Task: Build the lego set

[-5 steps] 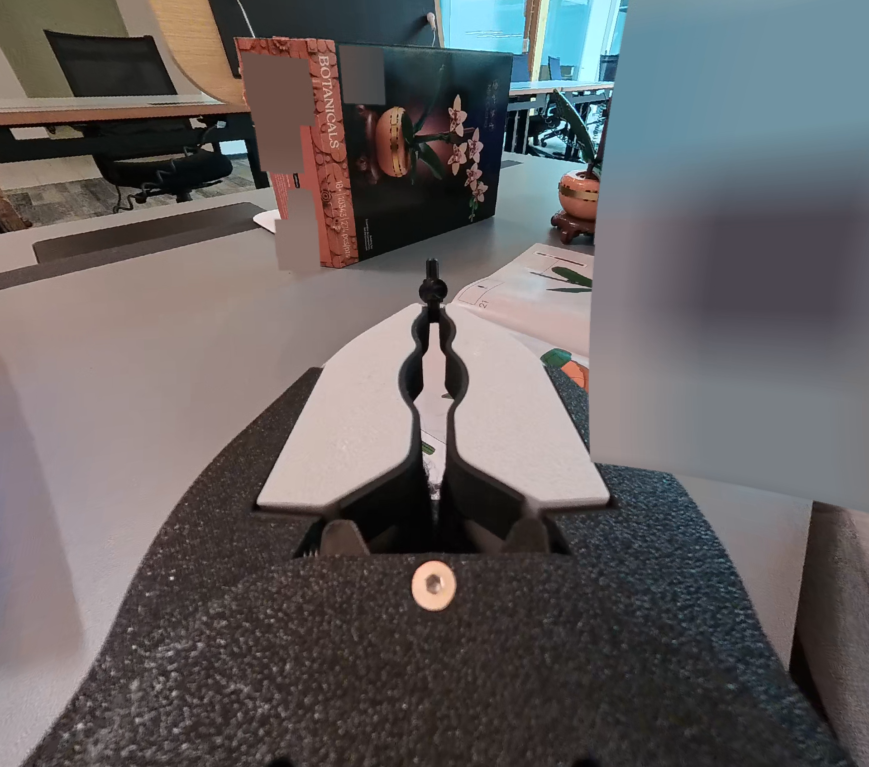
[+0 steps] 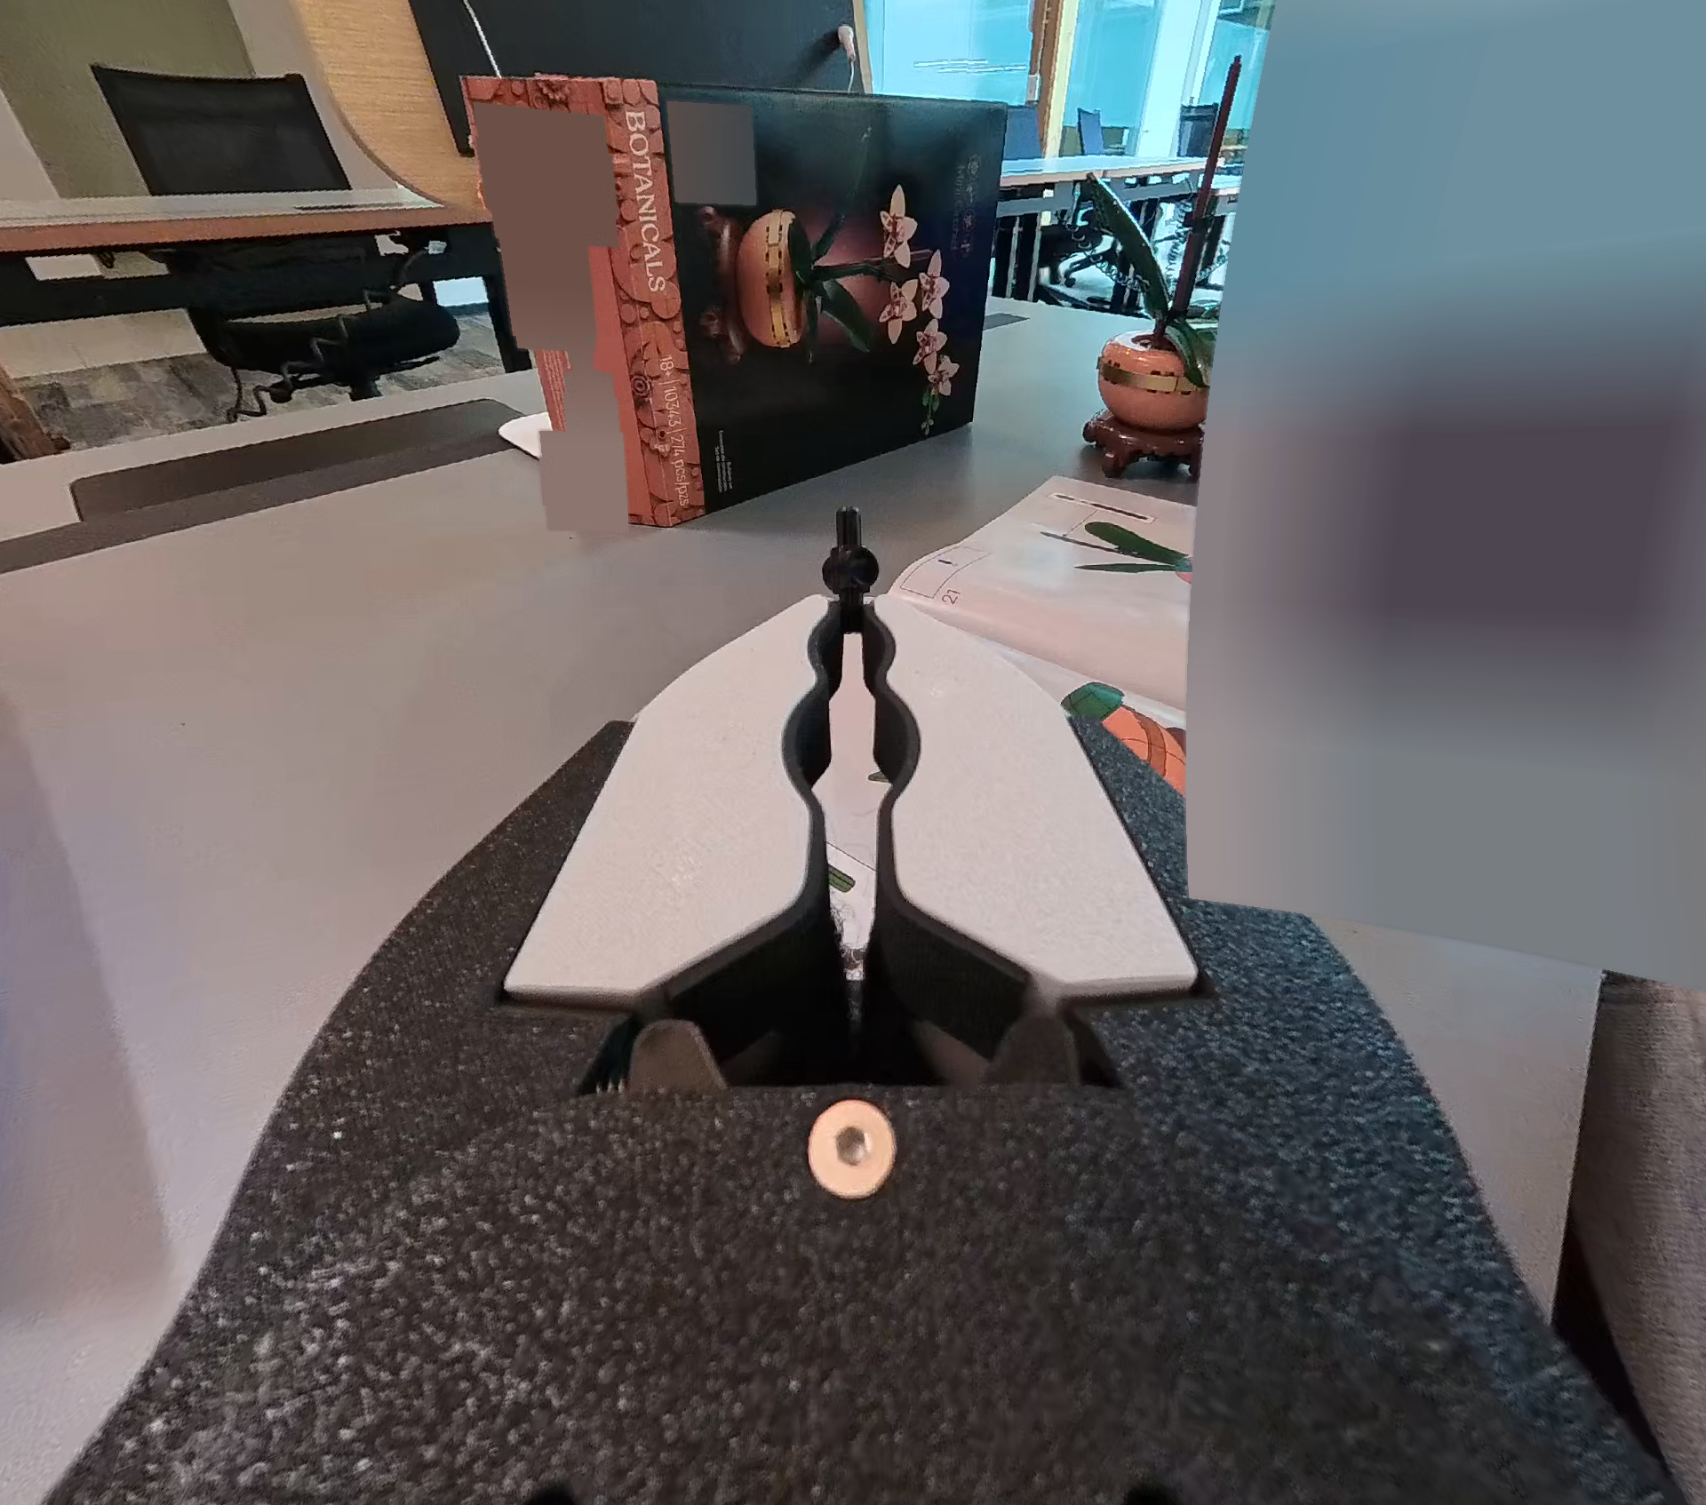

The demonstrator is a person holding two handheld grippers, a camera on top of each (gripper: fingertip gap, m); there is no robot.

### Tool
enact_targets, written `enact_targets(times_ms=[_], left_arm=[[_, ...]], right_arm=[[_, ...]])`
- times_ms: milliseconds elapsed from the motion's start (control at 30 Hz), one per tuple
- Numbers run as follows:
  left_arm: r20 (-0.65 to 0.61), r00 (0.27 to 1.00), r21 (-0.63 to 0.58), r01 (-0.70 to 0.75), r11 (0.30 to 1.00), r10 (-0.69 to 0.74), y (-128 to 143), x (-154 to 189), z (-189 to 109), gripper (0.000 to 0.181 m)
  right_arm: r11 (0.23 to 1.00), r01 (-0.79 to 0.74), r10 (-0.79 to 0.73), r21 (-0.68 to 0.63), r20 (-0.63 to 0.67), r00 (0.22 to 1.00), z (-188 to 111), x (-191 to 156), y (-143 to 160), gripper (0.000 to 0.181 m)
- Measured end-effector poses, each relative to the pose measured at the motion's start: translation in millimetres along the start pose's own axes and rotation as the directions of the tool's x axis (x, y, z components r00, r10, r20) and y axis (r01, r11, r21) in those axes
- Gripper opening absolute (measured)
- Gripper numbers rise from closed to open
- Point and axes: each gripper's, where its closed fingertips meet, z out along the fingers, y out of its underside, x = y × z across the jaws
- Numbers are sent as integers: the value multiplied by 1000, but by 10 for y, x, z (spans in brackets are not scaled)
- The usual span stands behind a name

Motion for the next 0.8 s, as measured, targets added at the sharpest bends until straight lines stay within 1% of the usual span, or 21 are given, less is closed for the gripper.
enact_targets(times_ms=[267, 367, 467, 667, 800], left_arm=[[2, 1000, 18, -3, 1000, 3, -20, 2, -17, 2], [4, 1000, 20, -11, 1000, 11, -22, 8, -19, 2], [2, 1000, 10, -18, 1000, 18, -11, 17, -11, 2], [1, 1000, 20, -26, 999, 26, -23, 26, -23, 2], [-2, 1000, 20, -28, 999, 28, -22, 32, -24, 2]], right_arm=[[998, 34, -32, -53, 40, 999, 41, -83, 82, 10], [995, 75, -69, -65, 89, 994, 57, -180, 100, 10], [990, 123, -115, -74, 107, 988, 75, -234, 118, 10], [989, 114, -101, -96, 134, 986, 134, -306, 173, 10], [981, 145, -119, -131, 190, 975, 180, -409, 235, 10]])
